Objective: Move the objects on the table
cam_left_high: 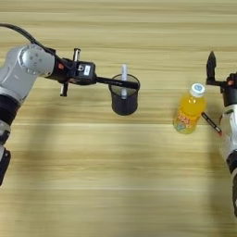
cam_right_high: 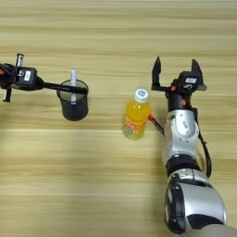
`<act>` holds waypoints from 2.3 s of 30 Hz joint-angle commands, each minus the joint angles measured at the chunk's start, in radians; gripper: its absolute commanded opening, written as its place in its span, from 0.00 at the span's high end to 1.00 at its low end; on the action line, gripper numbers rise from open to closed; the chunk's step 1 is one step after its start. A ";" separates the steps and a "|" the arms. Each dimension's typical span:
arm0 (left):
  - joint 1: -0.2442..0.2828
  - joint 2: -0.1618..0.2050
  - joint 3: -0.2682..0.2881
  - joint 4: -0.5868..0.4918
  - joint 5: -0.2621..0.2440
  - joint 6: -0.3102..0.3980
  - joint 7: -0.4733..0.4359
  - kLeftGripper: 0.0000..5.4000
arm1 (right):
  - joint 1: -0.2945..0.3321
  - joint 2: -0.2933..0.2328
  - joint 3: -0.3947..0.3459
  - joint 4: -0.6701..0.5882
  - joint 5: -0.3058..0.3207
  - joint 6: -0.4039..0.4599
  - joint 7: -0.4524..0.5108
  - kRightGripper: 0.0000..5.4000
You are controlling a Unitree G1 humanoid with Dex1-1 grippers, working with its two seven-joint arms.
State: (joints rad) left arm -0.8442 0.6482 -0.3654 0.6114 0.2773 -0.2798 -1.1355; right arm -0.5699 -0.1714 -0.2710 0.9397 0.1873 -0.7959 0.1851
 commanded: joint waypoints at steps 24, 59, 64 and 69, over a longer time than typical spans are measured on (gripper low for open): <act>-0.035 -0.002 0.001 0.004 0.031 0.001 0.010 0.67 | 0.006 -0.001 0.000 -0.002 0.000 0.004 0.003 0.00; 0.366 -0.030 0.321 -0.493 -0.439 0.250 0.094 0.05 | 0.003 -0.010 -0.004 0.009 0.003 0.003 0.010 0.00; 0.494 -0.183 0.390 -0.569 -0.524 0.277 0.295 0.01 | 0.001 -0.017 -0.007 0.014 0.007 0.005 0.017 0.00; 0.580 -0.326 0.409 -0.603 -0.520 0.225 0.481 0.01 | 0.002 -0.022 -0.013 0.017 0.013 0.005 0.028 0.00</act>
State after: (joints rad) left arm -0.2964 0.3703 0.0297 0.0325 -0.2455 -0.0225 -0.7252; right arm -0.5700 -0.1843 -0.2784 0.9496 0.1931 -0.7956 0.2059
